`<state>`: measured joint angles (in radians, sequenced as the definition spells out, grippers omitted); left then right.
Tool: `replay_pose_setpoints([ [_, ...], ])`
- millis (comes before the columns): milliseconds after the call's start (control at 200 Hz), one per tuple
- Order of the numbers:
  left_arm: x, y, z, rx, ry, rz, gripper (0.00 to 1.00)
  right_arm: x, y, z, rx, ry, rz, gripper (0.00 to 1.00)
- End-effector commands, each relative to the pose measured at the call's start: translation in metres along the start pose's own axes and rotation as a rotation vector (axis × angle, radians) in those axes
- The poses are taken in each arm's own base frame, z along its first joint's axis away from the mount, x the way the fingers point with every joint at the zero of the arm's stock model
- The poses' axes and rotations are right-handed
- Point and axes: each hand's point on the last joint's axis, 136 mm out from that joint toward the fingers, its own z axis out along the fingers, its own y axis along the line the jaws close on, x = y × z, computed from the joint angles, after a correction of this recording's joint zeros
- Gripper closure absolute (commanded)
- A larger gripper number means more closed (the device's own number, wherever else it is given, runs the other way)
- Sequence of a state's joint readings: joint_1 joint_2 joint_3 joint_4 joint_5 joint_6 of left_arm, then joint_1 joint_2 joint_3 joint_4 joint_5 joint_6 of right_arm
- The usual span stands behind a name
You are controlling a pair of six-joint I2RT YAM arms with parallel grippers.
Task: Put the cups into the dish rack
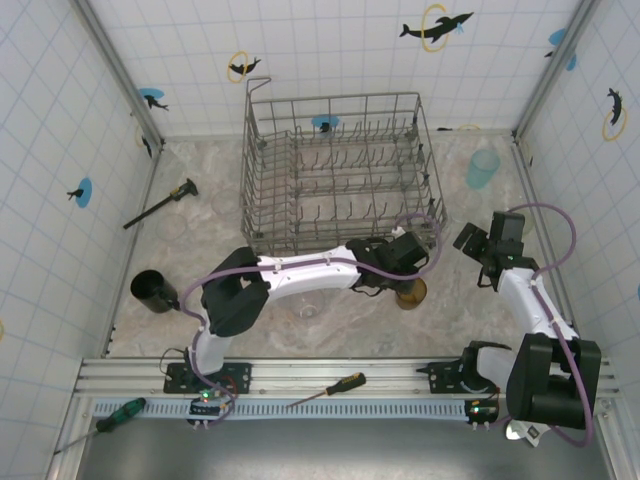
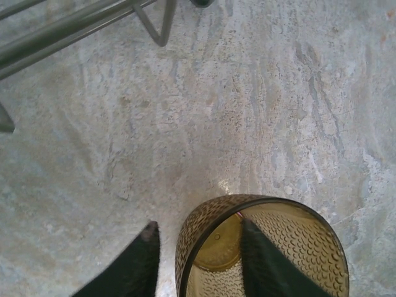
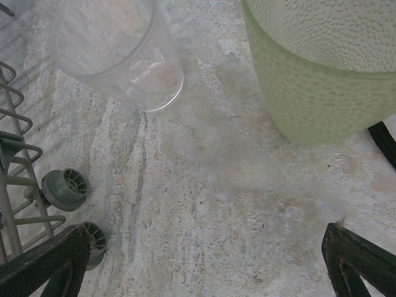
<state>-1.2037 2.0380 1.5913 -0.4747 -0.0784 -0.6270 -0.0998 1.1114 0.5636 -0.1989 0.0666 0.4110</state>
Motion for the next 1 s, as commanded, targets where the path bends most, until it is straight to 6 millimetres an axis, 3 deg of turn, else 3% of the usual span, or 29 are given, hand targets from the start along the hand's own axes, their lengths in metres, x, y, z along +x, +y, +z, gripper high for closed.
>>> replay_pose_setpoints([
  [0,0.006,-0.001,0.005,-0.019,0.039,0.033,0.76,0.000,-0.001,-0.002,-0.013,-0.012,0.011,0.00],
  [200,0.011,0.004,0.006,-0.037,0.054,0.034,0.79,-0.001,0.001,-0.003,-0.026,-0.017,0.015,0.00],
  [631,0.023,0.013,0.013,-0.063,0.087,0.070,0.74,0.004,0.000,-0.003,-0.035,-0.013,0.027,0.00],
  [891,0.023,0.013,0.014,-0.062,0.081,0.068,1.00,0.000,0.000,-0.006,-0.040,-0.029,0.035,0.00],
  [996,0.021,0.012,0.011,-0.055,0.076,0.060,1.00,0.000,0.002,-0.008,-0.052,-0.031,0.040,0.00],
])
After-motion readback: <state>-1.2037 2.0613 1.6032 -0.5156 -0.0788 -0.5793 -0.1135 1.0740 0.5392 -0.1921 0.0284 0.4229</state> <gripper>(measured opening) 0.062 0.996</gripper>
